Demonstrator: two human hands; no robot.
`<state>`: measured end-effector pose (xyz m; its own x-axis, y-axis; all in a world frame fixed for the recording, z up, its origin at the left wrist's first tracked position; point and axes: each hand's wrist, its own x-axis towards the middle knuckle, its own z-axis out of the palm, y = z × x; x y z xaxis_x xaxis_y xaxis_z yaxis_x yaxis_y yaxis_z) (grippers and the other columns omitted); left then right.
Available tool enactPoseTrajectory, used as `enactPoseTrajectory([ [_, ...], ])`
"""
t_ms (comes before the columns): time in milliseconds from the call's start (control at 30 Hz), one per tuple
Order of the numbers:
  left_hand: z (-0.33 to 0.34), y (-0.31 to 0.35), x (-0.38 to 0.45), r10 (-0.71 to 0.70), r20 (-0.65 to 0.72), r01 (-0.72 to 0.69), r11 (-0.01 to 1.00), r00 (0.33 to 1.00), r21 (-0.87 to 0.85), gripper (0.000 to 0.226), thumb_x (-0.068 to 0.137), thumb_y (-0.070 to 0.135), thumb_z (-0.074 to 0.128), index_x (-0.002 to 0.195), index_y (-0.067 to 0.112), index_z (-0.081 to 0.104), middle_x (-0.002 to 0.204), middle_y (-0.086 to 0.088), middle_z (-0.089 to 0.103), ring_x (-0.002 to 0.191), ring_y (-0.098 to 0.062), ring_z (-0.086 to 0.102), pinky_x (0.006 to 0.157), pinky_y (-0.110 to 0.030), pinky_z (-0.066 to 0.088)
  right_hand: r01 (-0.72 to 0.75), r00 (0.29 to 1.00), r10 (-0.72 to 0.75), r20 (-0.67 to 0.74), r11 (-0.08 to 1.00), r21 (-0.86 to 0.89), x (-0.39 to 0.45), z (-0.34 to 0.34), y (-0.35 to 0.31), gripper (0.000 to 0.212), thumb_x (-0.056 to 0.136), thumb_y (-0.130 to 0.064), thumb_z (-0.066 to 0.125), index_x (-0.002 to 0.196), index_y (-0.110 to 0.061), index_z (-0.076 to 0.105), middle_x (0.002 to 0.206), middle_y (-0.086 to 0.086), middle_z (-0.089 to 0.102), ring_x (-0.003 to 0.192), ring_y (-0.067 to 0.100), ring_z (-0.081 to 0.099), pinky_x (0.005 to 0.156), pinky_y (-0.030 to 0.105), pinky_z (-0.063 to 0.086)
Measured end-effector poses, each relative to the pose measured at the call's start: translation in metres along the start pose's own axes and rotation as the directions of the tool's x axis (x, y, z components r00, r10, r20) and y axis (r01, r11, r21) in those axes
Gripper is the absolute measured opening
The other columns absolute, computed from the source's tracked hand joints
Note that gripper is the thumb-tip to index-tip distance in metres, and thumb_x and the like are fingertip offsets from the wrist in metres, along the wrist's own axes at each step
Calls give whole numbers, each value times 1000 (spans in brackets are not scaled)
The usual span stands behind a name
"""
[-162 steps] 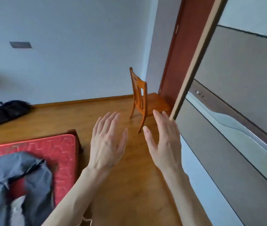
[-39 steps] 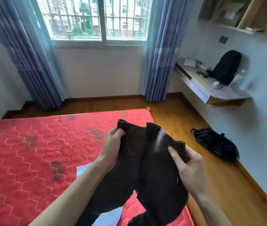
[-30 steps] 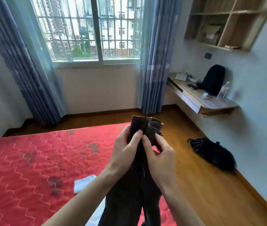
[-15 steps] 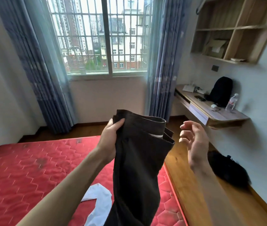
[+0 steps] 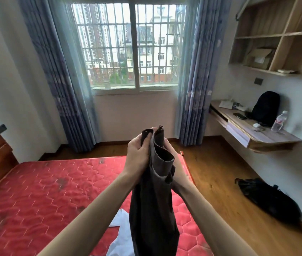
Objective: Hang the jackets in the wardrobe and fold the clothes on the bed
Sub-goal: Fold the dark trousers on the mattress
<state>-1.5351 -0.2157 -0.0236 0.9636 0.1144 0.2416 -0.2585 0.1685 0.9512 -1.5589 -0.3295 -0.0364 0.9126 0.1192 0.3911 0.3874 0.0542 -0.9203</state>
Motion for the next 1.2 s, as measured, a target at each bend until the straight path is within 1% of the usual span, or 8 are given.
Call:
enactPoseTrajectory([
  [133, -6, -1, 8, 76, -86, -72, 996, 993, 47, 19, 104, 36, 63, 111, 31, 81, 124, -17, 60, 112, -24, 70, 103, -44, 55, 74, 983, -79, -163, 997, -35, 7, 3, 6, 20, 98, -11, 70, 118, -14, 70, 104, -3, 76, 97, 10, 72, 85, 28, 56],
  [267, -34, 8, 12, 129, -58, -123, 988, 990, 98, 25, 106, 31, 60, 121, 19, 77, 110, -4, 73, 98, -14, 67, 94, -35, 52, 138, 977, -157, -141, 981, -138, 16, -17, 3, 3, 104, -22, 64, 104, -21, 61, 91, -6, 71, 83, 12, 66, 74, 34, 52],
  [533, -123, 41, 36, 83, -216, -57, 991, 973, 125, 7, 91, 19, 80, 88, 13, 82, 91, -7, 80, 82, -17, 71, 81, -31, 61, -10, 996, -15, -91, 961, -275, 37, -119, -30, 35, 85, -15, 83, 118, -10, 71, 104, 4, 80, 102, 23, 76, 84, 26, 61],
  [700, -131, 62, 39, 62, -137, -30, 975, 989, 221, 15, 93, 21, 77, 84, 11, 70, 70, 2, 76, 55, -3, 66, 44, -21, 52, -27, 989, -26, -143, 936, -352, 45, -139, -37, 14, 85, -22, 85, 89, -16, 73, 91, 4, 81, 91, 22, 78, 81, 32, 59],
  [767, -134, 72, 39, 85, -83, -65, 974, 993, 219, 17, 99, 21, 70, 91, 7, 73, 80, -4, 79, 61, -6, 68, 50, -21, 55, 3, 990, -46, -132, 950, -312, 43, -142, -48, 4, 91, -20, 78, 94, -18, 76, 94, 2, 81, 91, 19, 77, 80, 29, 59],
  [933, -140, 88, 42, 164, 41, -167, 906, 986, 389, 26, 112, 25, 48, 97, 15, 65, 88, -5, 67, 83, -12, 58, 74, -30, 48, 159, 984, -131, 121, 952, -263, 43, -156, -81, 40, 102, -7, 60, 134, -32, 63, 120, -1, 74, 114, 16, 69, 97, 30, 56],
  [1100, -121, 81, 25, -20, 140, -40, 909, 990, 415, 29, 97, 42, 68, 118, 27, 55, 93, 4, 67, 78, -3, 65, 70, -23, 52, 254, 967, -208, 146, 830, -497, 52, -158, -78, 22, 102, -4, 62, 109, -24, 58, 98, -2, 65, 92, 13, 63, 85, 39, 50],
  [1200, -126, 76, 23, 17, 224, -135, 840, 974, 526, 44, 79, 18, 90, 110, 18, 59, 84, 3, 69, 75, -8, 67, 70, -22, 56, 190, 981, -186, 54, 874, -447, 47, -162, -78, 24, 86, -19, 83, 94, -17, 60, 82, -4, 70, 78, 13, 68, 71, 29, 58],
])
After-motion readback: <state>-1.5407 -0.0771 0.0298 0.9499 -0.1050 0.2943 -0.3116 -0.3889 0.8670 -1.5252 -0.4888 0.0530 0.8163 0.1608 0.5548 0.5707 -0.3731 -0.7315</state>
